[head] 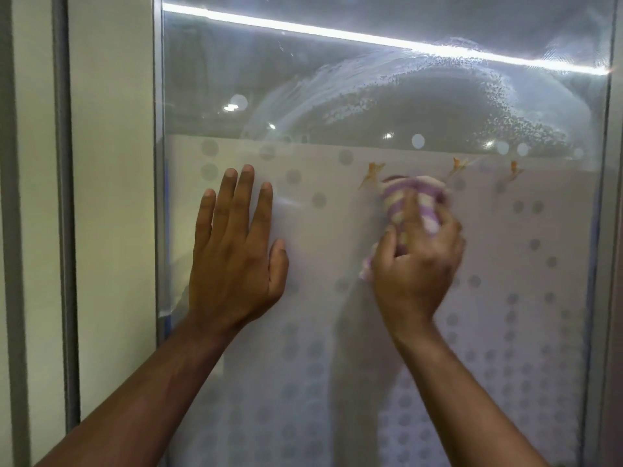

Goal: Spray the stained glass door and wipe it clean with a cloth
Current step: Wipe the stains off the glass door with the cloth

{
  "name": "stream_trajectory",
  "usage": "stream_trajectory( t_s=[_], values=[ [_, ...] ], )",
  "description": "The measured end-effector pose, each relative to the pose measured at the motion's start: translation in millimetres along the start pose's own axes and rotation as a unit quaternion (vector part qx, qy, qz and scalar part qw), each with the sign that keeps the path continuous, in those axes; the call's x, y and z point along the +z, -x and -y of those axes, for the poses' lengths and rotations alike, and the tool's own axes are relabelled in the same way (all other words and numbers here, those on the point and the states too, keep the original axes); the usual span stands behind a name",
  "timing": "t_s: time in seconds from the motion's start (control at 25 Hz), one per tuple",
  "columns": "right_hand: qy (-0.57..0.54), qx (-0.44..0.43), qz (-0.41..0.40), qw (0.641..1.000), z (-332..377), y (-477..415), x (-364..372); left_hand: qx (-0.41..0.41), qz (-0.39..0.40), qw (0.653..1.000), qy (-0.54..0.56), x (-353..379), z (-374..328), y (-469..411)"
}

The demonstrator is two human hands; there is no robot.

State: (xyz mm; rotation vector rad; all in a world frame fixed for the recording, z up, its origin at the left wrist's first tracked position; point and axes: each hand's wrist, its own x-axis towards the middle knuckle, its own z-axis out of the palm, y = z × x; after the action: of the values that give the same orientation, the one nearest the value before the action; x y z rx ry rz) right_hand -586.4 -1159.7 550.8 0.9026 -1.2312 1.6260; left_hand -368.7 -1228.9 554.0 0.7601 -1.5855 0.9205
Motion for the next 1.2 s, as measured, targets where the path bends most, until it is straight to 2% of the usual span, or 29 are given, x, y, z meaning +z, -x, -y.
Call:
stream_trajectory(
  t_s=[0.2, 0.32, 0.4, 0.48, 0.6, 0.72, 0.76, 0.84, 0.96, 1.04, 1.08, 1.16, 1.2],
  values=[
    [-0.025, -0.237, 0.09, 0.967, 27, 51, -10, 0.013, -0.009, 0.999, 0.04, -2, 5, 1],
    [0.011, -0.331, 0.076, 0.941, -6, 41, -18, 0.013, -0.008, 0.999, 0.036, -3, 4, 1],
    [0.061, -0.29, 0.041, 0.954, -47, 17, -25, 0.014, -0.009, 1.0, 0.025, -2, 4, 1],
    [0.099, -0.171, 0.012, 0.98, -92, -13, -34, 0.014, -0.011, 1.0, 0.011, -2, 3, 1],
    [0.089, -0.017, -0.029, 0.995, -141, -51, -42, 0.012, -0.014, 1.0, 0.001, -3, -7, -4],
    [0.033, 0.051, -0.039, 0.997, -147, -69, -39, 0.006, -0.014, 1.0, -0.004, -5, -23, -8],
    [0.021, 0.038, -0.031, 0.999, -138, -65, -37, 0.005, -0.015, 1.0, -0.007, -5, -28, -9],
    [0.005, -0.072, 0.012, 0.997, -119, -39, -37, 0.007, -0.015, 1.0, -0.015, -2, -37, -13],
    [-0.017, -0.29, 0.094, 0.952, -114, 1, -51, 0.012, -0.01, 1.0, -0.017, 6, -44, -22],
    [-0.018, -0.362, 0.117, 0.925, -127, -6, -65, 0.011, -0.005, 1.0, -0.019, 10, -49, -25],
    [-0.013, -0.352, 0.138, 0.926, -136, -20, -70, 0.01, -0.007, 1.0, -0.024, 12, -51, -26],
    [-0.013, -0.262, 0.171, 0.95, -160, -56, -76, 0.009, -0.014, 0.999, -0.035, 15, -52, -26],
    [-0.014, -0.224, 0.152, 0.963, -171, -77, -76, 0.007, -0.016, 0.999, -0.037, 15, -51, -25]
  ],
)
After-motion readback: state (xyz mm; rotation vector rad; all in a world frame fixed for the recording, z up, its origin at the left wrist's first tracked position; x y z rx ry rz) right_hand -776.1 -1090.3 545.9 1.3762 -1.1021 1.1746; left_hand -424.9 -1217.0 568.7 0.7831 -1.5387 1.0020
